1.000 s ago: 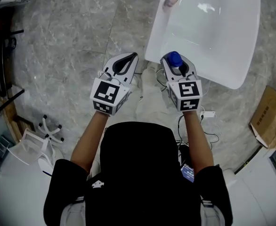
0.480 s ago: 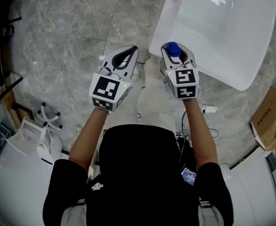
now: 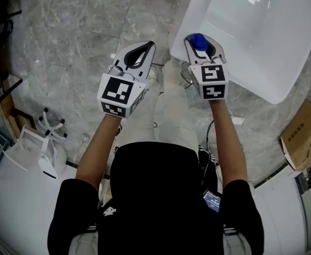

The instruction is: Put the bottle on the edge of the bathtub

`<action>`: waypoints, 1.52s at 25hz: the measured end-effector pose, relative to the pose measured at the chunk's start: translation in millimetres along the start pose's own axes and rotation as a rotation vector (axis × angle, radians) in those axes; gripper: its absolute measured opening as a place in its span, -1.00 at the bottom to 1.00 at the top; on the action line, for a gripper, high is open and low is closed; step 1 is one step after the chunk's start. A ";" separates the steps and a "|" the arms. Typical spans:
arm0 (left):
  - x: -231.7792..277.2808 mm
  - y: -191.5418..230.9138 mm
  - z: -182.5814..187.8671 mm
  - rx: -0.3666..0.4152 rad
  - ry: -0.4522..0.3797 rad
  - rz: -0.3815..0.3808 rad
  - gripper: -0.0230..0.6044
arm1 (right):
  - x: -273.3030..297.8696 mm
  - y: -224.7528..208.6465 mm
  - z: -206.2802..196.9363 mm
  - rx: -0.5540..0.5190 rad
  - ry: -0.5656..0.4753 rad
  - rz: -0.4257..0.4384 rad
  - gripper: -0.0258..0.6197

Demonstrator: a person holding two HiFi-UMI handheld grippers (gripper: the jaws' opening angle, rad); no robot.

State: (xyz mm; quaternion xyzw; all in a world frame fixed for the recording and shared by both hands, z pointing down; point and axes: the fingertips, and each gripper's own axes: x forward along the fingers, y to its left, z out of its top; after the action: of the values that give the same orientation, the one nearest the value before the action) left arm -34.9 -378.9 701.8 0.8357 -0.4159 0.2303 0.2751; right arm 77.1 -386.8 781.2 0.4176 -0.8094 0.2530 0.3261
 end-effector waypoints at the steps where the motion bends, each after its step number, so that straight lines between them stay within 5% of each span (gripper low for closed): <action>1: 0.7 -0.1 -2.6 0.000 0.002 -0.002 -0.88 | 1.8 -0.3 1.0 -0.002 -0.003 0.001 -0.42; 38: 11.5 10.2 -36.5 -0.033 0.039 -0.016 -0.88 | 22.6 8.6 -11.1 -0.048 -0.061 -0.006 -0.41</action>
State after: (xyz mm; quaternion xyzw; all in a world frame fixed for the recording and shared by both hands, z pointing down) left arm -42.7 -366.8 738.7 0.8296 -0.4074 0.2375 0.2989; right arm 63.4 -386.3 804.0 0.4196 -0.8235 0.2196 0.3123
